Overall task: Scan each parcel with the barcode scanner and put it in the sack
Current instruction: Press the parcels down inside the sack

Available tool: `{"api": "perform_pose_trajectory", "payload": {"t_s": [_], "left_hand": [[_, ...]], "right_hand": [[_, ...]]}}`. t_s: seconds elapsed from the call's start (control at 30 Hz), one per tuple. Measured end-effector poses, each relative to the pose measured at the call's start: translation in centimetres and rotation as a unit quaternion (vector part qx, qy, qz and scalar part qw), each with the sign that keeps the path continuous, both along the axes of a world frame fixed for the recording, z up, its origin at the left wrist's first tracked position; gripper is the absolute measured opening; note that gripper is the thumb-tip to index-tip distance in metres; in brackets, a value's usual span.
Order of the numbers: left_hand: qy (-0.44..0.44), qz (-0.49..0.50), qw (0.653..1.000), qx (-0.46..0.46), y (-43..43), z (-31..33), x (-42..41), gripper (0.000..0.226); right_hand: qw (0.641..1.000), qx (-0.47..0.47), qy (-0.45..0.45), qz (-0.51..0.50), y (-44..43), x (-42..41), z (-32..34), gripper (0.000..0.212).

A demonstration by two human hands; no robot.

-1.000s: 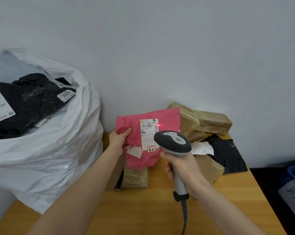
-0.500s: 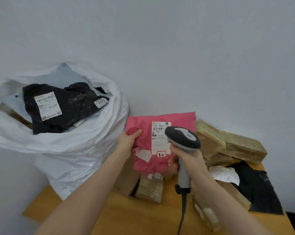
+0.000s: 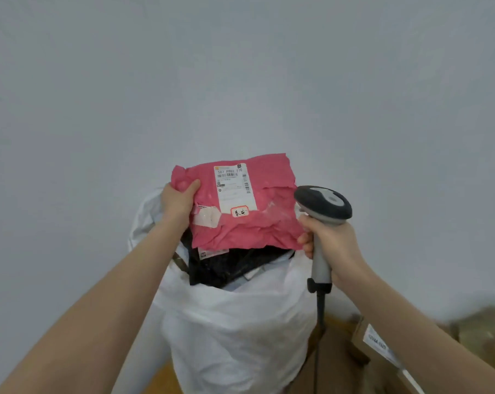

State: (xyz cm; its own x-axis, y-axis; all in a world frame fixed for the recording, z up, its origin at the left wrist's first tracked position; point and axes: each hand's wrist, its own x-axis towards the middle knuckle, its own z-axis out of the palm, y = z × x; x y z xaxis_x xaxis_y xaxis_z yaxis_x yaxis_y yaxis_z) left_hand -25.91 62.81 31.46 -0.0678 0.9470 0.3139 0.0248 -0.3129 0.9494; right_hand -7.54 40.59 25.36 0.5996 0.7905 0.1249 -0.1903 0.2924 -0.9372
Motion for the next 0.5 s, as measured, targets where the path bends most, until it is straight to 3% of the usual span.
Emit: {"api": "perform_pose_trajectory", "payload": {"t_s": [0.07, 0.13, 0.2, 0.3, 0.4, 0.5], "left_hand": [[0.064, 0.045, 0.997, -0.006, 3.8, -0.8, -1.4, 0.064], [0.232, 0.078, 0.970, -0.001, 6.6, -2.1, -1.9, 0.079], [0.442, 0.115, 0.887, 0.064, 8.0, -3.5, -1.2, 0.090], [0.601, 0.046, 0.767, 0.221, 7.6, -4.7, 2.6, 0.073], [0.694, -0.110, 0.692, 0.169, 6.3, -6.2, 6.4, 0.084], [0.752, -0.124, 0.632, 0.140, 6.9, -8.7, 7.4, 0.092]], "right_hand": [[1.000, -0.009, 0.000, -0.009, 3.6, -0.9, 0.1, 0.017], [1.000, -0.022, 0.005, -0.022, 6.4, -1.3, -0.2, 0.017], [0.998, -0.036, 0.012, -0.040, 8.3, -1.3, -0.7, 0.016], [0.996, -0.054, 0.026, -0.067, 10.0, -1.2, -1.6, 0.016], [0.993, -0.072, 0.034, -0.086, 10.9, -1.2, -2.2, 0.017], [0.991, -0.087, 0.041, -0.093, 11.0, -1.0, -2.8, 0.015]]}}
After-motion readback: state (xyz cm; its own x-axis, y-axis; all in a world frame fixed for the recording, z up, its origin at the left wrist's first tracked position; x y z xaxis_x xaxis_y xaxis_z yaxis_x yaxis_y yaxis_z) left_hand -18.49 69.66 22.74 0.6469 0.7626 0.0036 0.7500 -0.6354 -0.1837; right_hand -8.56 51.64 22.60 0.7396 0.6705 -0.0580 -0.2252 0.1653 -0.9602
